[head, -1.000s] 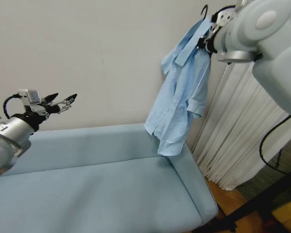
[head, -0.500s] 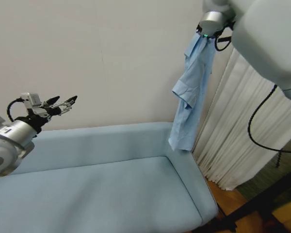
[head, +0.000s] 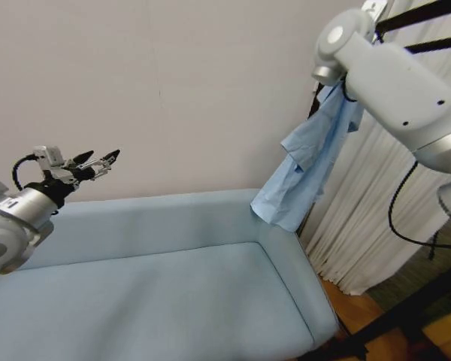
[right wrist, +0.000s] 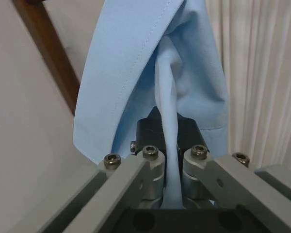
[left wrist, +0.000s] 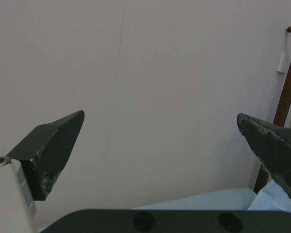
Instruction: Pick up the clothes from the sofa and hang them on the clothes hanger.
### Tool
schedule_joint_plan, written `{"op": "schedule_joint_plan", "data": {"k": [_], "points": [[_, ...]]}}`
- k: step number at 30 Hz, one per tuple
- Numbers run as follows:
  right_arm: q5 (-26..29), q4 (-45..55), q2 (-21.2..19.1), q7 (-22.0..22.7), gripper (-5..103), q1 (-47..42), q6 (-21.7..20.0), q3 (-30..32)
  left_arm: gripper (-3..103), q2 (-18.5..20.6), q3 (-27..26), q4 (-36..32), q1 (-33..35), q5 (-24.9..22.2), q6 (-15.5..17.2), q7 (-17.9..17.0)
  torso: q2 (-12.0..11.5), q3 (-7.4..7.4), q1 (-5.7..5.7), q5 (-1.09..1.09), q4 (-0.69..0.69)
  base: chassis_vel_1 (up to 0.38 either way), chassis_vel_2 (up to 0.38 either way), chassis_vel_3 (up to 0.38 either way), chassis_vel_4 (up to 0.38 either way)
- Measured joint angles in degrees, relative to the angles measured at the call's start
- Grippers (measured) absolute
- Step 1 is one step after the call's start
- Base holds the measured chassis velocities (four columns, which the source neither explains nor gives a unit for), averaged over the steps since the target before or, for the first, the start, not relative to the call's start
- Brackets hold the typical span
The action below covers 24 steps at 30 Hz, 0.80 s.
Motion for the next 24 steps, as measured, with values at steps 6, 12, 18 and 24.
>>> {"op": "schedule_joint_plan", "data": {"k": [6,12,18,24], "points": [[-5.52,0.21,-2.38,-3.90,2,-1.91,-1.04,1.18,100,-0.77,-0.04,-0.41,0.51,0.02,-0.02,0.12,0.00,0.00,0.00,0.00,0.01,0.000,0.000,0.000,0.000],[-7.10,-2.86,-1.99,-7.48,2,-1.58,-2.42,2.12,100,-2.26,0.92,-1.43,0.52,0.12,0.15,0.10,0.00,0.00,0.00,-0.04,0.03,0.000,0.000,0.000,0.000],[-7.37,-5.20,-2.00,-9.54,2,-1.79,-2.97,2.65,100,-2.81,1.13,-1.71,0.67,0.36,0.25,0.04,0.00,0.00,0.00,-0.02,0.02,0.000,0.000,0.000,0.000],[-8.00,-6.91,-1.74,-11.00,2,-2.40,-3.18,3.85,100,-2.82,0.96,-1.70,0.81,0.43,0.28,0.03,0.00,0.00,0.00,-0.02,0.02,0.000,0.000,0.000,0.000]]}}
